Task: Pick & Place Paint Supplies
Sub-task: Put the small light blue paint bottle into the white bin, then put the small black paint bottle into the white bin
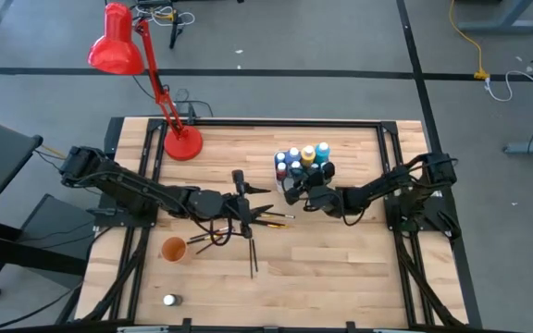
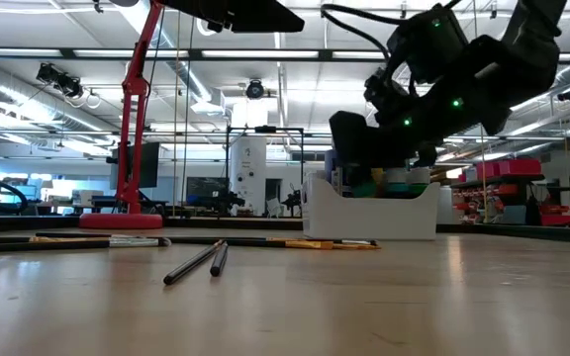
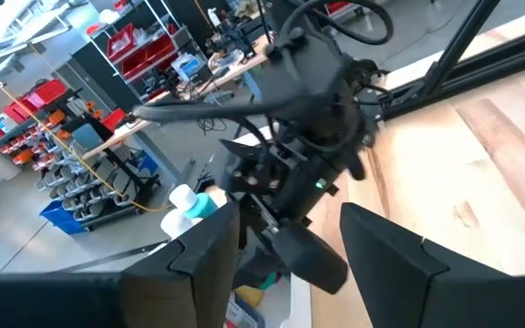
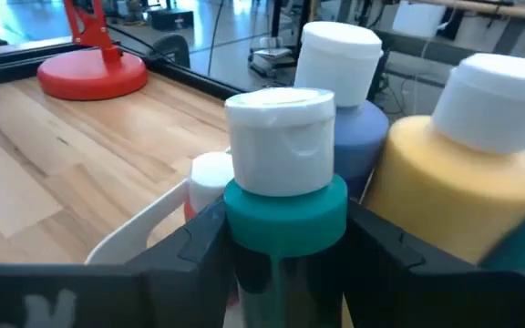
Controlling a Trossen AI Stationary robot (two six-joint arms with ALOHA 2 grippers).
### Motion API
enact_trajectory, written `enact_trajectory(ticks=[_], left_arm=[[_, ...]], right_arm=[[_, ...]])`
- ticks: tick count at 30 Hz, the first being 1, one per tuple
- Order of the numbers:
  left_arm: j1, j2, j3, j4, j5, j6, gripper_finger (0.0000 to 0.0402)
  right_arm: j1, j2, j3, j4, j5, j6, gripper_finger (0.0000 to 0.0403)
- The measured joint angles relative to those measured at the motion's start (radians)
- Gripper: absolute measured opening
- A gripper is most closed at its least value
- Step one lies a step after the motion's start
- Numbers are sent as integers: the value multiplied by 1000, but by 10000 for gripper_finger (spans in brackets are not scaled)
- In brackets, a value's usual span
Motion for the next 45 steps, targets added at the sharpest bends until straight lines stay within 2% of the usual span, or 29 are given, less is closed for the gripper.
enact_trajectory(ticks=[7, 15, 28, 33, 41, 45], left_arm=[[0, 0, 0, -10, 0, -3, 201], [0, 0, 0, -13, 0, -5, 201], [0, 0, 0, -25, 1, -7, 201], [0, 0, 0, -49, 1, -8, 201], [-8, 0, 0, -52, 0, -8, 201], [-44, 0, 0, -80, -1, -9, 201]], right_arm=[[-44, 1, 0, 24, -66, -50, 180], [-57, 2, 0, 25, -66, -53, 192], [-51, 3, -2, 54, -70, -102, 101], [-16, 3, -2, 101, -70, -187, 76], [50, -66, -2, 159, 9, -258, 73], [88, -148, -2, 165, -35, -312, 80]])
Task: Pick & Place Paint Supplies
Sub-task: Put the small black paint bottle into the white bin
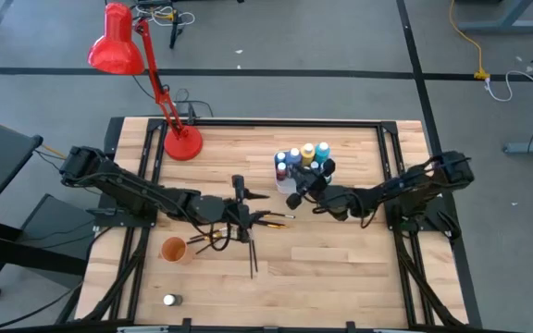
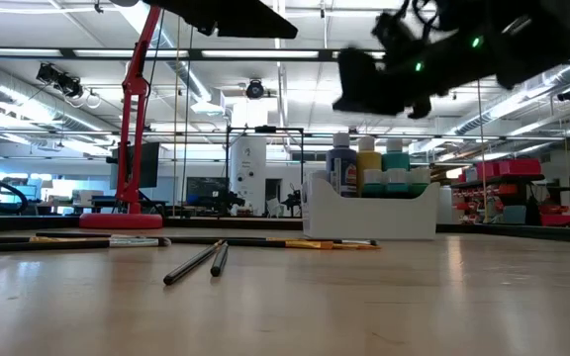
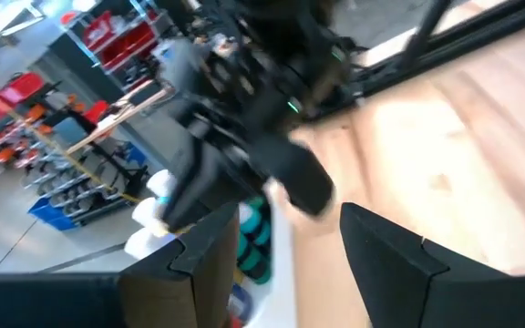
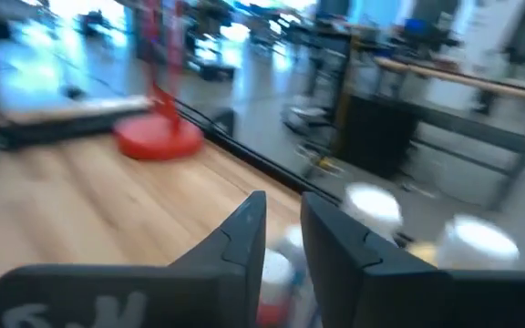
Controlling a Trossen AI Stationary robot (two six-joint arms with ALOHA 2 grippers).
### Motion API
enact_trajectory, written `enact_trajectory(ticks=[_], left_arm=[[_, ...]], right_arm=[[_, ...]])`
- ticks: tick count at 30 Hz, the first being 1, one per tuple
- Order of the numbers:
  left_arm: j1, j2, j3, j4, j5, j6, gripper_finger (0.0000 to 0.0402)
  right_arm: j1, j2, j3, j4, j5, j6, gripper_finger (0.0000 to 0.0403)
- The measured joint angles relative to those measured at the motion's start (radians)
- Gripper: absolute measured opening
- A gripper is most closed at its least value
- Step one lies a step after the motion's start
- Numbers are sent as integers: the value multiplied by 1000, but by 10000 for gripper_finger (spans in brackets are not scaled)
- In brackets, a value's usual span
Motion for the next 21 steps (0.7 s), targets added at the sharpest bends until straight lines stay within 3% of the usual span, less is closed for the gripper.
enact_trajectory(ticks=[4, 13, 16, 21], left_arm=[[-64, 0, 0, -47, 0, -56, 201], [-265, -16, 0, -213, -3, -365, 201], [-350, -48, 26, -344, 3, -526, 201], [-484, -81, 119, -637, 60, -763, 201]], right_arm=[[34, -71, 0, 3, -147, 9, 84], [84, -113, 0, 17, -573, 77, 98], [106, -113, 0, 17, -631, 88, 118], [147, -113, 0, 22, -637, 93, 159]])
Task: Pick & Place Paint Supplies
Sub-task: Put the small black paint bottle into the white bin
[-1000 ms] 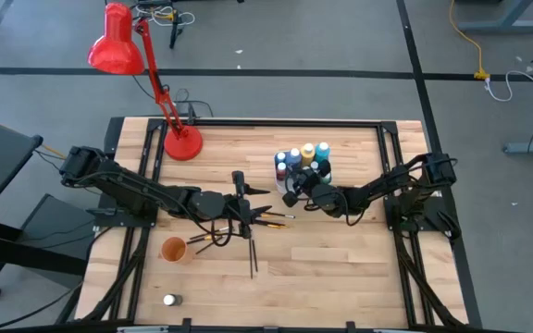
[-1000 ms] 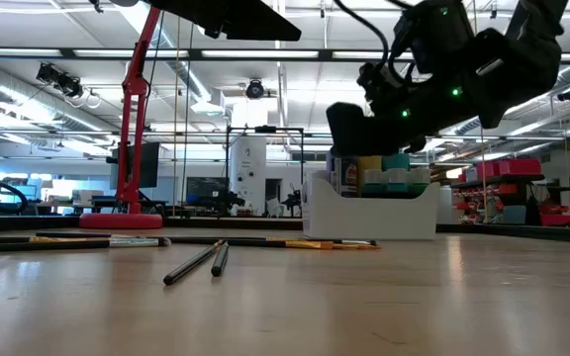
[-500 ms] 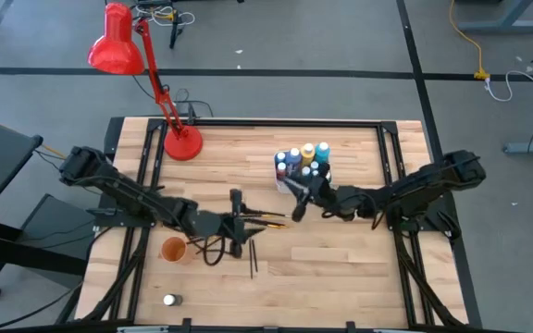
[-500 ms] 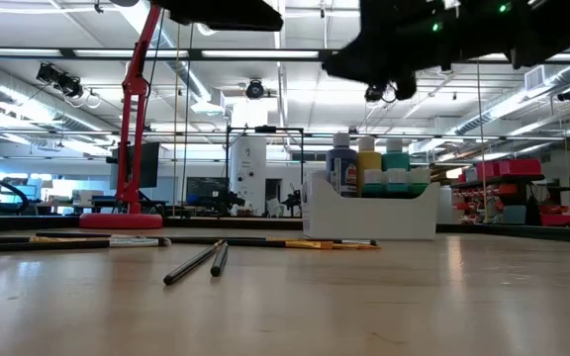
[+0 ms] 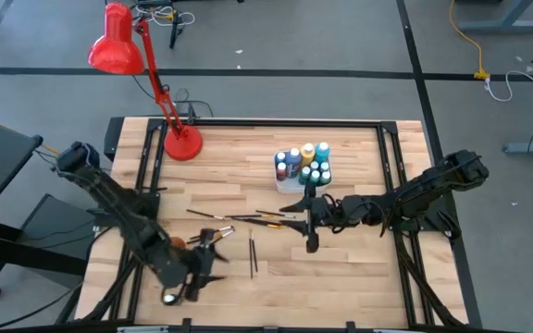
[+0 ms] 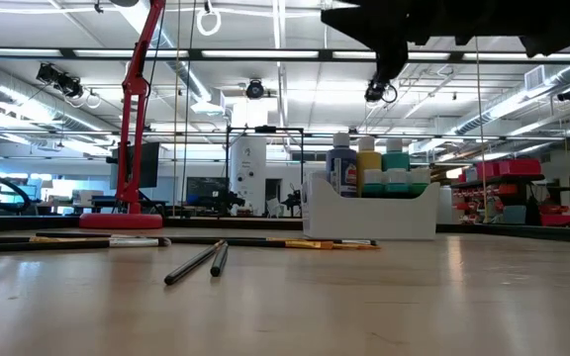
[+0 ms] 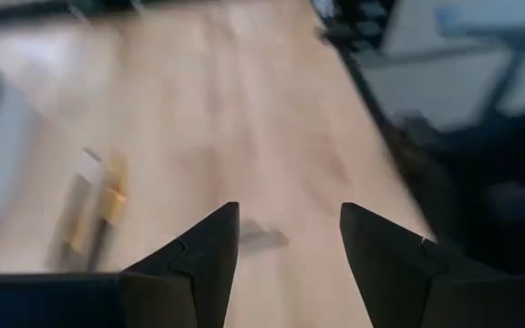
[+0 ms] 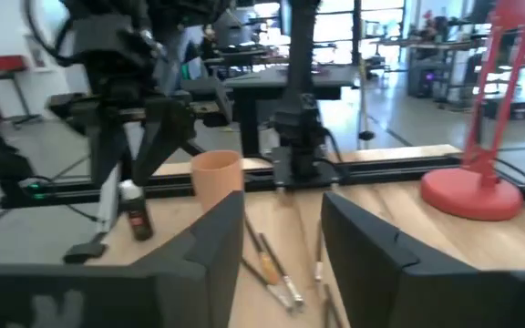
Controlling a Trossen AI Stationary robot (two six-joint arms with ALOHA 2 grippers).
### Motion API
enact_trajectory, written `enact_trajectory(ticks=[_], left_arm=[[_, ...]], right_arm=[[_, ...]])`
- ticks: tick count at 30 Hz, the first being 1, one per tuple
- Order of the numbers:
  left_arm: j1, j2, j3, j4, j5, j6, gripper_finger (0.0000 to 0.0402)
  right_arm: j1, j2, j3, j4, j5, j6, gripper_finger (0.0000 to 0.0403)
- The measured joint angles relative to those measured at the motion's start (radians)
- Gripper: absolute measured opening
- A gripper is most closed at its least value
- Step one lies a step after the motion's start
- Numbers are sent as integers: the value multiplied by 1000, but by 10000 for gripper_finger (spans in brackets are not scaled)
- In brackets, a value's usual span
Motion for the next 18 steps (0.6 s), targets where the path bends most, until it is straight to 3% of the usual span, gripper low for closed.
enact_trajectory(ticks=[5, 11, 14, 18], left_arm=[[-79, 1, 67, -130, 212, -198, 201], [-132, 9, 67, -279, 307, -555, 201], [-156, 24, 63, -400, 409, -770, 201], [-157, 58, 63, -432, 570, -1035, 201]], right_arm=[[20, 0, 0, 2, 0, 18, 184], [23, 0, 0, 1, 1, 13, 186], [22, 0, 0, 1, 1, 13, 184], [22, 0, 0, -2, 3, 5, 183]])
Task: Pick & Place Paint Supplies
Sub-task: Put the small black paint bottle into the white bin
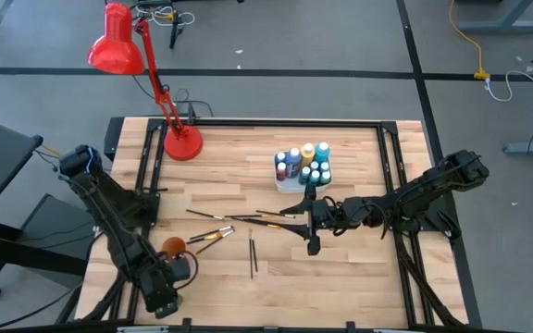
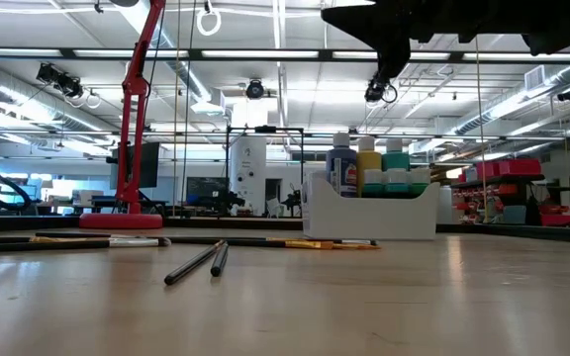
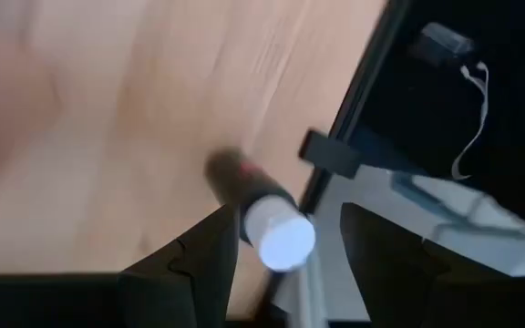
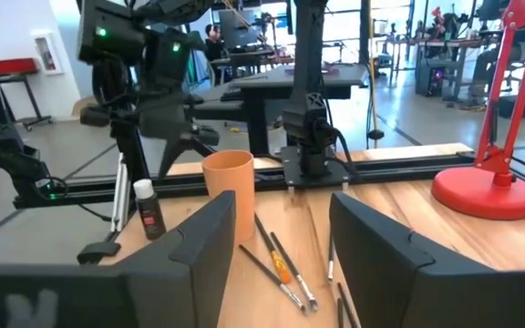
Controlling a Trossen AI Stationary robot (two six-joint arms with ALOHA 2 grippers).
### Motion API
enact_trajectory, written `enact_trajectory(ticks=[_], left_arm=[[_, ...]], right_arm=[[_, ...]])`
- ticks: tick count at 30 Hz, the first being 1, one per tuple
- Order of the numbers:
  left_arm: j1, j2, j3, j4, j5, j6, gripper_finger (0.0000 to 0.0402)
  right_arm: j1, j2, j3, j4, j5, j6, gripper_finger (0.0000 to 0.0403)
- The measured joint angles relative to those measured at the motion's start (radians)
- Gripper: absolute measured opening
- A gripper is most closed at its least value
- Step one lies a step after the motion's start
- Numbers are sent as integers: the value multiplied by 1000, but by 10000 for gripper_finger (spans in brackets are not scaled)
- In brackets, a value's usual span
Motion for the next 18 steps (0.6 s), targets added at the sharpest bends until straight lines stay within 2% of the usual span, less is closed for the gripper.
enact_trajectory(ticks=[4, 9, 14, 18], left_arm=[[0, 32, 0, 5, 101, -187, 201], [-3, 64, 0, 5, 93, -336, 201], [-5, 89, -1, 13, 73, -361, 201], [-7, 116, -1, 32, 113, -331, 201]], right_arm=[[0, 0, 0, -4, 0, -19, 182], [0, 0, 0, -5, 0, -19, 182], [0, 0, 0, -16, 0, -21, 182], [0, 0, 0, -25, -1, -45, 182]])
